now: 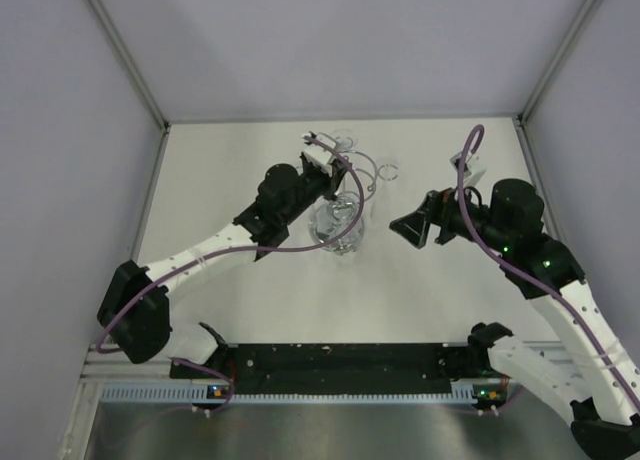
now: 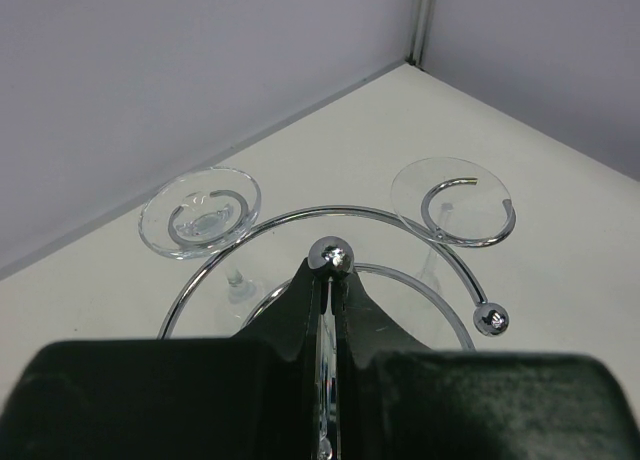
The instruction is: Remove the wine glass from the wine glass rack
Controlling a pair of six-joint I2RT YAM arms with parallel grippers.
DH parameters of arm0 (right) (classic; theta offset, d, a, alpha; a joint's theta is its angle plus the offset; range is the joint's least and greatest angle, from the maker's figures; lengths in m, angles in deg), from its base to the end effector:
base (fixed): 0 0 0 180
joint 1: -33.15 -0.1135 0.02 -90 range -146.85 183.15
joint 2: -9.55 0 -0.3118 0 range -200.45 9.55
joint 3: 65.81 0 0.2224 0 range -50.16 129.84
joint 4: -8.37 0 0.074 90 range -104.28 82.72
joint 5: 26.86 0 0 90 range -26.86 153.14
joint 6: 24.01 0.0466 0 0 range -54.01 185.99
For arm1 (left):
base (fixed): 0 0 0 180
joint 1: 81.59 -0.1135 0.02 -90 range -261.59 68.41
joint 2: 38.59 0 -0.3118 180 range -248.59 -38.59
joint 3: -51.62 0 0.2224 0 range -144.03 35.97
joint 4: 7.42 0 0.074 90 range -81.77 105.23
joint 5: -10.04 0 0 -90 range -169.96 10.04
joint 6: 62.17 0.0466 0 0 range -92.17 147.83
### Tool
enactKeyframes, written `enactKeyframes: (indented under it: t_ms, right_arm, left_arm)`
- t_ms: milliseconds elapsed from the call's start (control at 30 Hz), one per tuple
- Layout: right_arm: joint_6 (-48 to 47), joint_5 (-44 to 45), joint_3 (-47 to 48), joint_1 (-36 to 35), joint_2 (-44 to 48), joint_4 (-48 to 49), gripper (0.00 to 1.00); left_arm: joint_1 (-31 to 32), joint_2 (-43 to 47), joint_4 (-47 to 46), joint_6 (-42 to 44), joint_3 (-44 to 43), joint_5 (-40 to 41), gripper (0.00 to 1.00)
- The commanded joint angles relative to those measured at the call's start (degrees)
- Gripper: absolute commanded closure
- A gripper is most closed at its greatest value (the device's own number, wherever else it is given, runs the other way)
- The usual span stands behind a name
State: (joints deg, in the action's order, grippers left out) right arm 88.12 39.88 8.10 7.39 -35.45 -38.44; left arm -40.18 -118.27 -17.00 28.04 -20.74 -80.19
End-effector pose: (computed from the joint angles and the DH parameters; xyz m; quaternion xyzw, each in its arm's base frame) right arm 0.0869 0.0624 0.4056 -0.1437 0.7878 0.3829 0.4607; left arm 0.2288 -0.2020 0.3967 0.2476 0.6473 -0.2549 0.6743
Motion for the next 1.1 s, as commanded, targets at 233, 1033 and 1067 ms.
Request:
enactKeyframes:
  t_ms: [233,1033,1067]
  right_arm:
    - [-1.3,1.21,2.83,-0.78,1.31,-1.27,0.08]
    - [-0.86,1.21,3.61,-0.7,-2.2,-0.66,0.07]
    - [-0.6,0.68,4.05,-0.61,-2.64,-0.66,0.07]
  left_arm:
    - [1.66,0.84,-6.67,-0.73,-2.8,2.25,0.94]
    - [1.57,10.5,10.19,-2.31,-2.7,-4.7,0.41]
    - [1.57,11.38,12.55,-3.01,-3.32,-2.87,0.39]
